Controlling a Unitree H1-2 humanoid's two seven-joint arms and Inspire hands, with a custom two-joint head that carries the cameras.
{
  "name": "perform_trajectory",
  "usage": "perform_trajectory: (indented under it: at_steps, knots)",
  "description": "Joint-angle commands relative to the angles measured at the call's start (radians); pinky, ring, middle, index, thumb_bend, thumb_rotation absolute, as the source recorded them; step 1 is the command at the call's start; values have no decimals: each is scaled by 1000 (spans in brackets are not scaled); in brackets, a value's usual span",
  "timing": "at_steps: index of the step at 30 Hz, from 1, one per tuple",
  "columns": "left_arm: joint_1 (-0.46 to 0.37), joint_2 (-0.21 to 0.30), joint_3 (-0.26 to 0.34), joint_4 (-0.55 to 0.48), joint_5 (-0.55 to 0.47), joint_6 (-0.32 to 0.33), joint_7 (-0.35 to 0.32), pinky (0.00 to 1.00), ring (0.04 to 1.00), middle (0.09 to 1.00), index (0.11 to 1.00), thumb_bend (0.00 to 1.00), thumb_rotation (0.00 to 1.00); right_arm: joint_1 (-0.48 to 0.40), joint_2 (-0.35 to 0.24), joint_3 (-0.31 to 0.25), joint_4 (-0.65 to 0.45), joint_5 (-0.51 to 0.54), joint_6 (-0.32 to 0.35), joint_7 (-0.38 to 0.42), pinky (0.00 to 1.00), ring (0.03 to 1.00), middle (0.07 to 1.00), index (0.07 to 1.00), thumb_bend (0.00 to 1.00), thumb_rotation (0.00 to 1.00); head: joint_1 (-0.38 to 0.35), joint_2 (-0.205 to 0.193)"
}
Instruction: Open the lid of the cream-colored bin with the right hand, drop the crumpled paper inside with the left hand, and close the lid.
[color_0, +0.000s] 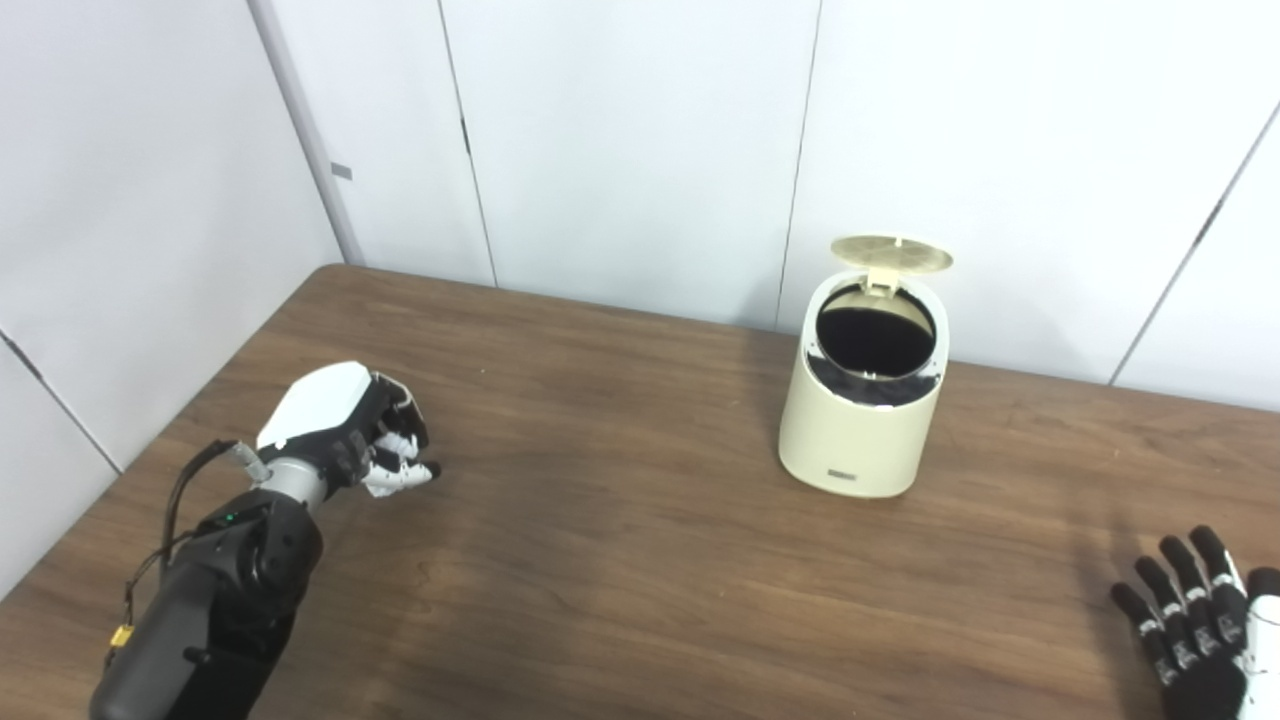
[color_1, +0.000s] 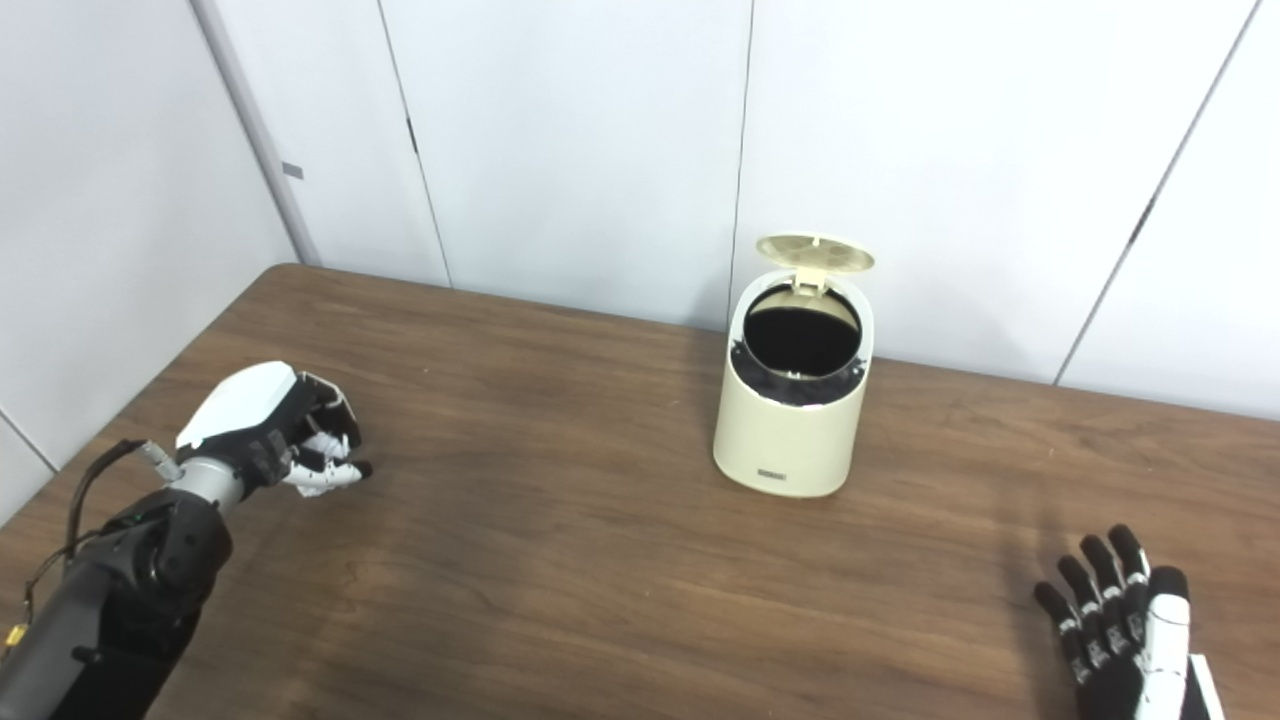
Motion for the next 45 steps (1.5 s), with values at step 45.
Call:
perform_trajectory:
  at_steps: [45]
  knots:
    - [-168, -72, -56, -304, 70, 18, -88, 318, 359, 461, 531, 494, 0, 3, 25, 10, 24, 16, -28, 7, 865, 930, 963, 975, 420, 1000, -39, -16]
